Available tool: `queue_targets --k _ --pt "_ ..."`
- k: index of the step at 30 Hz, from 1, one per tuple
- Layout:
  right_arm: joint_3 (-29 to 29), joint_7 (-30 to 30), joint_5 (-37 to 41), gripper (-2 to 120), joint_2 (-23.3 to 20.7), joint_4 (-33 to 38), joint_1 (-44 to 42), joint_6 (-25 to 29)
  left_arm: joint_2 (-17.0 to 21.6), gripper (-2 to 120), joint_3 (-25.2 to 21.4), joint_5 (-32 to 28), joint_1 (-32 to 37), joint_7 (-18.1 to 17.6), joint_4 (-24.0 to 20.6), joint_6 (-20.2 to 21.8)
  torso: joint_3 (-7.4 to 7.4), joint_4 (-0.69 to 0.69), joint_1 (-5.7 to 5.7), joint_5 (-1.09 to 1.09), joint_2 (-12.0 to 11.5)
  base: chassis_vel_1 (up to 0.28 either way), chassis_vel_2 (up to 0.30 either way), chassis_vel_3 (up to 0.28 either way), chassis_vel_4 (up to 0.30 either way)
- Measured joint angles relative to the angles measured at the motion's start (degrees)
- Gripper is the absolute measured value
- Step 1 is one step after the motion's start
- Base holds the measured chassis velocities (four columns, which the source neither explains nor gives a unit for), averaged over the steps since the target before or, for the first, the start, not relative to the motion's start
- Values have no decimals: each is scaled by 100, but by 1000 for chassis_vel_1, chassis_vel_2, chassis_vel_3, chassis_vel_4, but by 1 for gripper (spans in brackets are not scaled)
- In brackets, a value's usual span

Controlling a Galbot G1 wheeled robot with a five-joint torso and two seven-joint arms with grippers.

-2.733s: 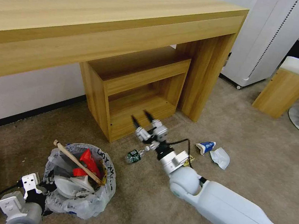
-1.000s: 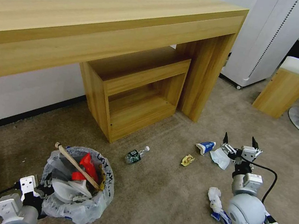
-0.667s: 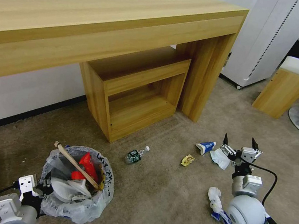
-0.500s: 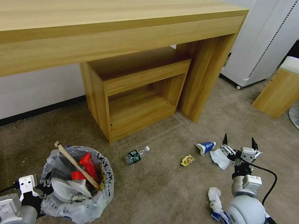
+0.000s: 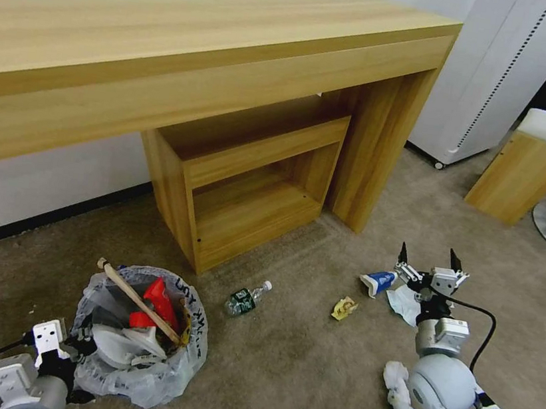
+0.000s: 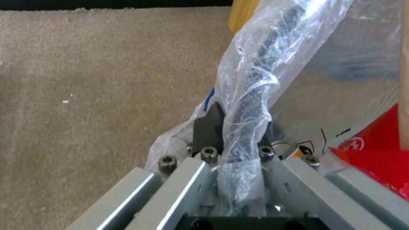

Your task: Pick up the trash bin and place the garbage on the floor into it.

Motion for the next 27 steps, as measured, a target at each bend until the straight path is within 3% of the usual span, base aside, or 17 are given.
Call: queue_targets --k 17,23,25,27 --pt "-429 -30 106 100 52 -111 290 2 -16 0 -33 -2 -23 -9 57 11 -1 -2 0 -1 0 -24 24 23 -25" --pt "-1298 37 1020 100 43 -37 791 -594 -53 0 -34 10 -16 -12 82 15 -2 -1 0 0 0 0 0 0 0" --pt "-1891 83 1945 100 170 -20 1210 -948 -109 0 -28 32 -23 -13 106 16 -1 -1 0 -1 0 0 0 0 0" --pt "-1996 116 2163 100 213 -17 1307 -1033 -119 0 -27 34 -26 -13 112 16 -1 -1 0 0 0 0 0 0 0"
